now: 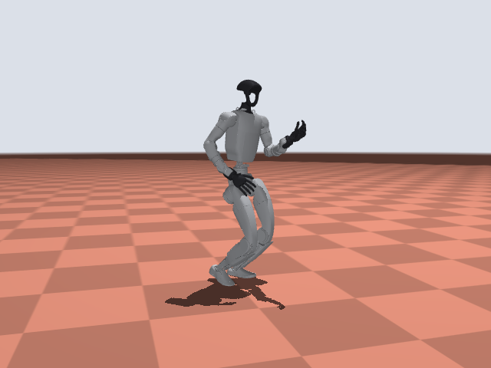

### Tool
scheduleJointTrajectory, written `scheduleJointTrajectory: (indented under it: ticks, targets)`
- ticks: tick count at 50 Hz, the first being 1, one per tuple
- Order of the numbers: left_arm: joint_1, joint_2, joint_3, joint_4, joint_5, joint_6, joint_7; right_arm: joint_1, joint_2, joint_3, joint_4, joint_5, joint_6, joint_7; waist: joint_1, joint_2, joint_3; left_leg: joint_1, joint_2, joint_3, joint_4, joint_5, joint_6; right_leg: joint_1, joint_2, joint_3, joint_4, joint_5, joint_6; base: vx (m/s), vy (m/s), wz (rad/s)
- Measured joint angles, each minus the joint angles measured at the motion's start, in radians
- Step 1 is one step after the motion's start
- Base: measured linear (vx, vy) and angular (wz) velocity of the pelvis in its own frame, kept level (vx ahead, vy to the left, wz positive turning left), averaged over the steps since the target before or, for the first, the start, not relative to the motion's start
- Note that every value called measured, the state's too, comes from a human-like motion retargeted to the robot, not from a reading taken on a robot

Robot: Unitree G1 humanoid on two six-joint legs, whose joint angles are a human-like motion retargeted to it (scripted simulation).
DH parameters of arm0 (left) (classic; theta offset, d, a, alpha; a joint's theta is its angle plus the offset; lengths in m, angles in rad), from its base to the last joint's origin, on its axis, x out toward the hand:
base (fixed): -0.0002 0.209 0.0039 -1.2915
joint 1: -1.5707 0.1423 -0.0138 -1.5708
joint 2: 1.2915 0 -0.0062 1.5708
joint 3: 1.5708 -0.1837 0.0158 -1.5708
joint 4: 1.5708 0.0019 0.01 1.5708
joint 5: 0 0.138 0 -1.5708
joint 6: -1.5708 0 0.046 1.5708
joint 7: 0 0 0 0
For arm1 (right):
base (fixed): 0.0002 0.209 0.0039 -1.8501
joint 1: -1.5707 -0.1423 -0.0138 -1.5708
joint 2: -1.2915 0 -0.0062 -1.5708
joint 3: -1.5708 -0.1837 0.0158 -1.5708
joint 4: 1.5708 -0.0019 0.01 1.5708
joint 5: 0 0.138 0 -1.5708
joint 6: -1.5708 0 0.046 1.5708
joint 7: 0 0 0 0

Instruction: Run

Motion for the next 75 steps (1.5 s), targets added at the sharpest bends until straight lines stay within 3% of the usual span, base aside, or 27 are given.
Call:
scheduleJointTrajectory:
  ticks: [5, 11, 15, 20, 25, 28, 30, 37, 43, 46, 50, 55, 60, 63, 65, 69, 75]
  targets:
    - [-0.073, 0.064, -0.017, -0.073, 0.041, -0.006, -0.036, 0.121, -0.055, -0.043, -0.05, 0.045, -0.005, 0.089, -0.046, 0.022, -0.013, 0.048, -0.018, -0.017, -0.123, 0.047, -0.04, -0.067, -0.031, 0.004, 0.044, 0.052, 0.012, 0.01, 0.01, -0.02]
    - [0.178, 0.084, -0.019, 0.139, 0.004, 0.069, -0.15, -0.054, -0.025, -0.11, -0.115, -0.008, 0.003, 0.047, 0.004, 0.0, -0.01, 0.048, 0.005, 0.035, -0.123, 0.044, -0.031, -0.046, -0.091, -0.069, 0.026, -0.03, -0.01, 0.03, -0.04, -0.33]
    - [0.455, 0.08, 0.035, 0.306, -0.04, 0.117, -0.222, -0.25, 0.006, -0.168, -0.247, -0.031, -0.01, -0.018, 0.115, 0.035, 0.013, 0.045, 0.11, 0.071, -0.026, 0.085, -0.069, 0.047, 0.001, -0.115, -0.097, -0.02, -0.017, 0.06, -0.07, -0.77]
    - [0.793, 0.112, 0.126, 0.343, -0.102, 0.153, -0.309, -0.447, -0.005, -0.281, -0.576, -0.07, -0.034, -0.082, 0.26, 0.087, 0.008, -0.064, 0.225, 0.054, 0.224, 0.183, -0.101, 0.118, 0.136, -0.118, -0.246, 0.013, -0.025, -0.01, -0.07, -0.5]
    - [0.99, 0.144, 0.181, 0.321, -0.124, 0.194, -0.359, -0.648, -0.059, -0.353, -0.783, -0.15, -0.01, -0.167, 0.354, 0.133, 0.022, -0.175, 0.316, 0.018, 0.494, 0.095, -0.047, 0.134, 0.234, -0.094, -0.272, -0.176, -0.105, -0.03, -0.02, -0.25]
    - [0.953, 0.122, 0.183, 0.302, -0.09, 0.202, -0.336, -0.656, -0.066, -0.336, -0.759, -0.157, 0.011, -0.182, 0.362, 0.161, 0.037, -0.205, 0.341, -0.006, 0.532, 0.04, -0.03, 0.131, 0.287, -0.083, -0.278, -0.195, -0.125, 0.0, 0.0, 0.0]
    - [0.87, 0.104, 0.166, 0.263, -0.079, 0.2, -0.323, -0.573, -0.054, -0.296, -0.673, -0.128, 0.015, -0.152, 0.34, 0.149, 0.042, -0.183, 0.305, -0.004, 0.468, 0.042, -0.037, 0.148, 0.287, -0.059, -0.297, -0.169, -0.109, 0.05, 0.06, 0.3]
    - [0.442, 0.084, 0.055, 0.0, -0.111, 0.107, -0.284, -0.14, -0.005, -0.112, -0.173, -0.041, 0.034, 0.033, 0.199, 0.083, 0.023, 0.003, 0.132, -0.012, 0.062, 0.065, -0.083, 0.124, 0.144, -0.08, -0.21, 0.033, -0.022, 0.05, 0.06, 0.56]
    - [0.089, 0.146, 0.02, -0.152, 0.059, 0.052, -0.206, 0.104, -0.011, -0.106, -0.085, 0.015, 0.031, 0.117, 0.02, -0.026, 0.016, 0.068, -0.065, -0.056, -0.119, 0.032, -0.036, -0.054, -0.03, 0.036, 0.121, 0.036, 0.008, 0.0, 0.02, 0.92]
    - [0.053, 0.171, 0.004, -0.119, 0.106, 0.065, -0.207, 0.131, -0.003, -0.133, -0.139, 0.037, 0.026, 0.13, -0.001, -0.056, 0.008, 0.091, -0.099, -0.067, -0.173, 0.038, -0.023, -0.079, -0.071, 0.051, 0.154, 0.02, 0.011, 0.05, -0.02, 0.35]
    - [0.186, 0.185, -0.006, 0.028, 0.091, 0.097, -0.272, 0.015, 0.013, -0.151, -0.247, 0.026, 0.018, 0.121, 0.054, -0.043, 0.009, 0.112, -0.049, -0.059, -0.161, 0.066, -0.045, 0.011, -0.04, -0.007, 0.029, -0.018, -0.007, 0.07, -0.05, -0.21]
    - [0.476, 0.193, 0.035, 0.218, 0.089, 0.166, -0.343, -0.272, 0.018, -0.198, -0.46, -0.05, -0.008, 0.048, 0.202, 0.017, 0.027, 0.002, 0.095, -0.024, 0.129, 0.098, -0.089, 0.145, 0.081, -0.08, -0.184, -0.11, -0.049, 0.02, -0.06, -0.36]
    - [0.723, 0.175, 0.136, 0.27, 0.09, 0.21, -0.372, -0.561, -0.036, -0.282, -0.627, -0.199, 0.011, -0.109, 0.368, 0.142, 0.026, -0.223, 0.302, -0.048, 0.49, 0.037, -0.056, 0.151, 0.264, -0.099, -0.302, -0.226, -0.145, -0.03, 0.0, -0.57]
    - [0.784, 0.128, 0.187, 0.243, 0.092, 0.207, -0.348, -0.57, -0.048, -0.29, -0.578, -0.212, 0.027, -0.163, 0.396, 0.169, 0.005, -0.289, 0.323, -0.059, 0.487, -0.001, -0.042, 0.131, 0.315, -0.076, -0.33, -0.226, -0.147, 0.06, 0.04, -0.08]
    - [0.768, 0.104, 0.202, 0.199, 0.088, 0.199, -0.332, -0.493, -0.036, -0.269, -0.479, -0.187, 0.03, -0.16, 0.371, 0.143, -0.008, -0.267, 0.272, -0.036, 0.399, -0.003, -0.037, 0.13, 0.281, -0.053, -0.309, -0.222, -0.124, 0.12, 0.05, 0.57]
    - [0.615, 0.088, 0.193, 0.09, 0.08, 0.172, -0.295, -0.29, 0.0, -0.191, -0.213, -0.142, 0.033, -0.09, 0.27, 0.056, -0.019, -0.137, 0.129, 0.013, 0.144, 0.006, -0.027, 0.119, 0.123, -0.057, -0.215, -0.141, -0.059, 0.12, 0.05, 0.78]
    - [0.282, 0.13, 0.133, -0.02, 0.152, 0.122, -0.214, -0.073, 0.02, -0.085, 0.075, -0.091, 0.036, 0.014, 0.088, -0.026, -0.052, -0.033, -0.021, 0.01, -0.114, 0.024, -0.032, -0.054, -0.024, 0.011, 0.048, -0.086, -0.014, 0.04, -0.01, 0.76]
